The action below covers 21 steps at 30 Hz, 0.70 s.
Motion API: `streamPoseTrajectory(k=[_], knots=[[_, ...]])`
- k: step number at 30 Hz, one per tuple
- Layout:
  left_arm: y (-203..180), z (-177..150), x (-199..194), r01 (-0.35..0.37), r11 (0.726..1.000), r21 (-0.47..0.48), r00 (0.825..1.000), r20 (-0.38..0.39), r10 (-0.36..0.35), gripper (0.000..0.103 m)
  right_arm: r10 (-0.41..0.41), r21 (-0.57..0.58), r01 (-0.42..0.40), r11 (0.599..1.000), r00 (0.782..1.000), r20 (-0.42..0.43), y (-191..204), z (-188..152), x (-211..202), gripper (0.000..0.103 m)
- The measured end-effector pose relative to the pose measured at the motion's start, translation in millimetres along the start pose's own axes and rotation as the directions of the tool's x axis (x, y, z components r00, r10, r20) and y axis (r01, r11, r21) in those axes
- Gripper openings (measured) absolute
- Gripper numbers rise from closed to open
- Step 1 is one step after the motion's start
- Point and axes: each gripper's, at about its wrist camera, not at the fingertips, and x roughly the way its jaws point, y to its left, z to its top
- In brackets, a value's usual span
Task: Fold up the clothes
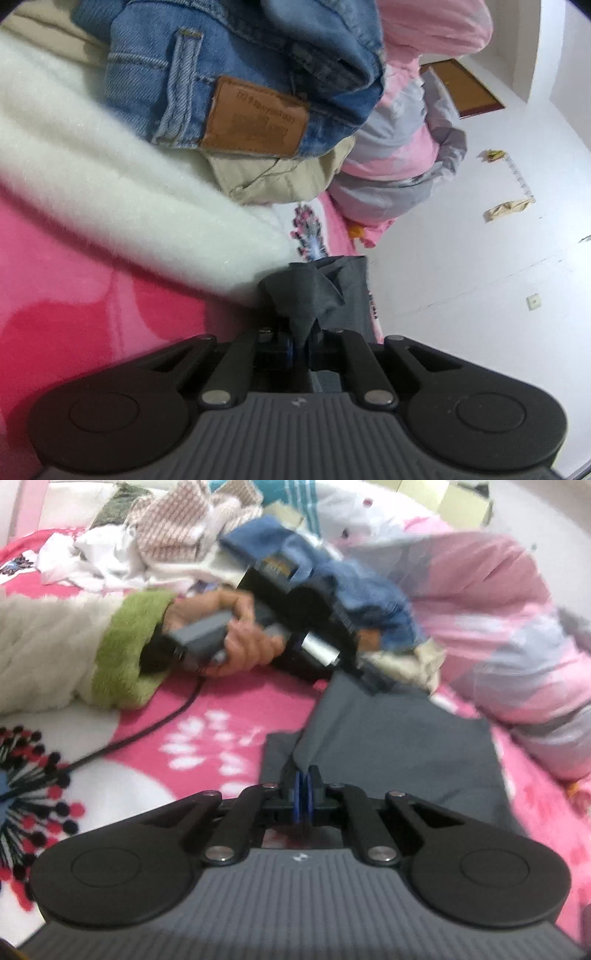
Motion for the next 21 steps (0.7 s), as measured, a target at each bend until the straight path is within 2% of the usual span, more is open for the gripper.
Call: streamPoseTrajectory(k=[3,4,5,6,7,8,9,11,13,14,17,20,21], knots=[[0.0,1.1,0.7,-0.016,1.000,0.000,1.000,-0.019,0.016,0.014,0.000,-0.013,0.000,1.000,1.000,-0.011,5.1,-7.1,6.4,0.008],[-1.8,1.9,-1.1,-0.013,1.000,0.001,1.000,-0.010,0.013,0.023,-0.005,-0.016,0.005,1.000,1.000,-0.006,5.3,-5.8,5.2,0.010],[-3.9,2.8,-3.6,-0.012,1.000,0.004,1.000,0.003,0.012,0.035,-0.008,-0.015,0.008,1.000,1.000,-0.001,5.1,-4.6,3.7,0.016],[-6.5,3.7,-8.1,-0.016,1.000,0.013,1.000,0.023,0.015,0.041,-0.004,0.006,0.004,1.000,1.000,0.004,2.7,-3.8,0.4,0.021],[-9.6,4.7,-12.7,-0.020,1.000,0.023,0.999,0.042,0.019,0.051,0.007,0.038,-0.007,0.999,1.000,0.011,-1.0,-3.9,-3.7,0.024],[-13.9,5.7,-17.8,-0.026,0.999,0.037,0.998,0.057,0.024,0.056,0.028,0.082,-0.030,0.996,0.999,0.021,-6.4,-4.5,-8.9,0.031],[-18.6,6.3,-23.3,-0.032,0.998,0.053,0.997,0.078,0.028,0.058,0.046,0.125,-0.050,0.991,0.998,0.033,-12.0,-5.0,-14.3,0.033],[-30.3,5.7,-35.8,-0.048,0.994,0.099,0.989,0.142,0.034,0.070,0.051,0.207,-0.064,0.976,0.996,0.067,-26.1,-5.7,-27.1,0.033],[-45.6,3.8,-47.3,-0.094,0.983,0.159,0.978,0.201,0.061,0.071,0.048,0.286,-0.075,0.955,0.994,0.102,-40.8,-6.6,-39.7,0.033],[-53.7,1.5,-52.3,-0.120,0.973,0.195,0.971,0.227,0.074,0.071,0.019,0.324,-0.056,0.944,0.993,0.117,-51.2,-7.9,-44.8,0.033],[-84.8,-12.5,-58.8,-0.189,0.926,0.326,0.951,0.295,0.090,0.069,-0.074,0.433,0.003,0.902,0.986,0.149,-82.4,-12.1,-59.2,0.031],[-112.9,-31.0,-42.5,-0.149,0.874,0.462,0.970,0.241,0.038,0.068,-0.207,0.454,0.151,0.878,0.976,0.075,-109.1,-17.6,-50.9,0.028],[-116.7,-37.2,-31.5,-0.143,0.862,0.487,0.977,0.210,0.044,0.067,-0.223,0.457,0.172,0.873,0.973,0.060,-116.7,-19.2,-44.5,0.027]])
